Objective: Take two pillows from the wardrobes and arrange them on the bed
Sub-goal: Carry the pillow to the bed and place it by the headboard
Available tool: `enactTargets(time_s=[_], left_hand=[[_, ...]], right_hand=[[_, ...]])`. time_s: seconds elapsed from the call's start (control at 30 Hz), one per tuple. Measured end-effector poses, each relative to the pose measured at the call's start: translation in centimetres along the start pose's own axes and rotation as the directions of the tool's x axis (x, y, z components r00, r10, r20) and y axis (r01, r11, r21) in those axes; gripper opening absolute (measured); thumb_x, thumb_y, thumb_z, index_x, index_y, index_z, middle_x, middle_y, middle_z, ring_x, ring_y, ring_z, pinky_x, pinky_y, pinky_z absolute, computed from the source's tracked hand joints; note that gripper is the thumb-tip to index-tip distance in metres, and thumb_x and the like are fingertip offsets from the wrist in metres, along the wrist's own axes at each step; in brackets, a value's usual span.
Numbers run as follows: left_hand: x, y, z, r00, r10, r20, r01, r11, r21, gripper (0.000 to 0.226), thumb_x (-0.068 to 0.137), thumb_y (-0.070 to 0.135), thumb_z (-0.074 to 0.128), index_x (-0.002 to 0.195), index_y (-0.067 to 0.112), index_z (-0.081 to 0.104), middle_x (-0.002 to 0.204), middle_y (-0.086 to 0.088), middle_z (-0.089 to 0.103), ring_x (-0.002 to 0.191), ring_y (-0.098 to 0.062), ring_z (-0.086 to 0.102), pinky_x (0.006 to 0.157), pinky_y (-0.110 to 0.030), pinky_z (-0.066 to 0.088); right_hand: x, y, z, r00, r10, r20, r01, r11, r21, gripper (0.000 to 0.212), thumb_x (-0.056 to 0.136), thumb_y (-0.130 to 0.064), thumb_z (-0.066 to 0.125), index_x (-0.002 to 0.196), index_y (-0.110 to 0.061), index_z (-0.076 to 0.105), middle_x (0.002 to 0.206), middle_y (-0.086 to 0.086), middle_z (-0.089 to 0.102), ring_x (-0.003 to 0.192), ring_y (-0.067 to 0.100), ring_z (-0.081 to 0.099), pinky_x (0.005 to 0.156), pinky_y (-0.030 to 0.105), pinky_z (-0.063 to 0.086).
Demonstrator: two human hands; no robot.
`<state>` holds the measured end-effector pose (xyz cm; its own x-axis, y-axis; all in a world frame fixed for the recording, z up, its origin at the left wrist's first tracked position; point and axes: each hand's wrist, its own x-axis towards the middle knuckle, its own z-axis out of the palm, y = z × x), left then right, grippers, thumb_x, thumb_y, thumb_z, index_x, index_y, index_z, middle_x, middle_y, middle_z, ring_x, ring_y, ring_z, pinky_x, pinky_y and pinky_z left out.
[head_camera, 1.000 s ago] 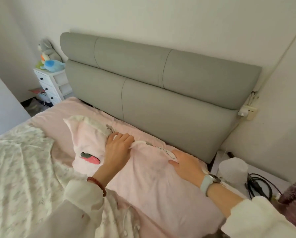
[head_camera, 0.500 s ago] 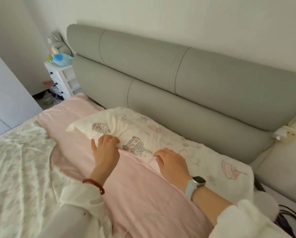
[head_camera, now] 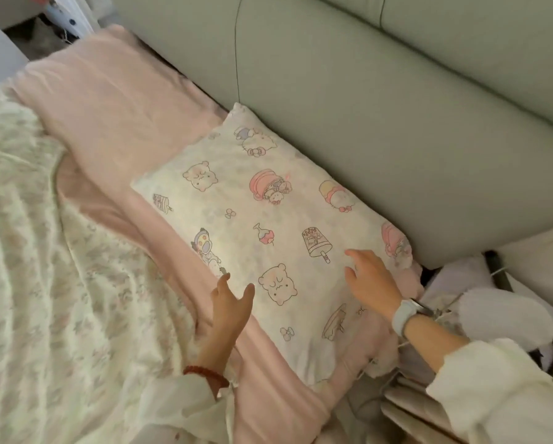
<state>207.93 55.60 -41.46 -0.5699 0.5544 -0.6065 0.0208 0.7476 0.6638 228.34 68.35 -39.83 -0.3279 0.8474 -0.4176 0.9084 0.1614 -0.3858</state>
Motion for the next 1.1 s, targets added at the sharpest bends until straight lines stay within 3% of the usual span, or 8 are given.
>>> enactTargets(time_s=[0.27,0.43,0.57,0.67,0.73,0.87,0.97,1.1], left_hand=[[7.8,0.1,5.5,0.934,-0.323,-0.152,0.225,0.863,-0.452,0.087,0.080,0.049,0.062,0.143,0.032,0.006,0.153,-0.003,0.011,0.135,-0.024,0.023,0.106,-0.044,0.024],[9.9,-1.8,6.4,0.913,-0.370,-0.169,0.216,0.792,-0.571,0.084,0.080,0.050,0.060,0.143,0.024,0.011,0.151,0.003,0.024,0.134,-0.019,0.028,0.109,-0.035,0.023],[8.5,0.5,5.5,0.814,-0.170,-0.556,-0.005,0.954,-0.299,0.039,0.082,0.040,0.058,0.116,0.025,0.048,0.092,0.022,0.063,0.082,0.008,0.055,0.079,-0.006,0.038],[7.1,1.5,3.5,0.709,-0.190,-0.679,-0.103,0.925,-0.367,0.045,0.082,0.037,0.052,0.122,0.020,0.041,0.109,0.009,0.057,0.095,-0.006,0.053,0.086,-0.022,0.040],[5.9,0.9,3.2,0.675,-0.208,-0.708,-0.135,0.909,-0.395,0.043,0.084,0.036,0.051,0.121,0.017,0.040,0.104,0.012,0.055,0.088,-0.001,0.054,0.073,-0.013,0.040],[3.7,-2.8,5.5,0.774,-0.299,-0.558,0.084,0.922,-0.378,0.054,0.085,0.041,0.052,0.128,0.012,0.034,0.120,0.000,0.052,0.104,-0.017,0.052,0.089,-0.033,0.044],[4.7,-4.5,6.7,0.862,-0.410,-0.298,0.268,0.868,-0.418,0.065,0.088,0.041,0.052,0.137,0.008,0.025,0.140,-0.012,0.037,0.122,-0.025,0.040,0.104,-0.039,0.034],[6.1,-4.8,6.3,0.860,-0.377,-0.344,0.167,0.845,-0.509,0.079,0.082,0.049,0.058,0.143,0.018,0.018,0.145,-0.002,0.030,0.128,-0.013,0.033,0.108,-0.031,0.027]], right_hand=[[15.7,3.4,-1.7,0.991,-0.076,-0.106,0.082,0.995,0.051,0.047,0.089,-0.019,0.049,0.133,-0.005,0.036,0.133,0.024,0.043,0.125,0.038,0.035,0.103,0.044,0.031],[20.2,4.0,-0.7,0.978,0.149,0.149,-0.188,0.936,0.296,0.051,0.090,-0.037,0.042,0.134,-0.012,0.034,0.139,0.014,0.044,0.125,0.035,0.041,0.107,0.049,0.032],[19.0,1.1,0.2,0.992,0.095,-0.082,-0.073,0.968,0.239,0.026,0.091,-0.024,0.041,0.103,-0.003,0.049,0.109,0.021,0.060,0.102,0.040,0.053,0.090,0.045,0.039],[16.9,-0.5,0.5,0.969,0.018,-0.247,0.067,0.941,0.333,0.016,0.092,-0.011,0.038,0.089,0.002,0.047,0.095,0.028,0.060,0.090,0.042,0.053,0.077,0.045,0.040],[15.7,-0.7,0.6,0.953,-0.026,-0.301,0.140,0.921,0.364,0.015,0.092,-0.009,0.038,0.086,0.002,0.046,0.088,0.029,0.060,0.084,0.042,0.054,0.073,0.047,0.043],[14.2,2.2,1.1,0.950,-0.098,-0.295,0.165,0.963,0.212,0.014,0.092,-0.008,0.041,0.086,0.003,0.047,0.090,0.029,0.059,0.085,0.041,0.053,0.073,0.044,0.038],[14.5,5.4,1.7,0.995,0.044,-0.094,-0.029,0.986,0.163,0.025,0.093,-0.018,0.040,0.099,0.004,0.048,0.109,0.028,0.055,0.103,0.040,0.049,0.087,0.048,0.039],[16.1,5.8,0.9,0.995,0.078,0.059,-0.090,0.968,0.234,0.042,0.088,-0.041,0.042,0.119,-0.012,0.045,0.126,0.018,0.049,0.117,0.035,0.045,0.099,0.047,0.038]])
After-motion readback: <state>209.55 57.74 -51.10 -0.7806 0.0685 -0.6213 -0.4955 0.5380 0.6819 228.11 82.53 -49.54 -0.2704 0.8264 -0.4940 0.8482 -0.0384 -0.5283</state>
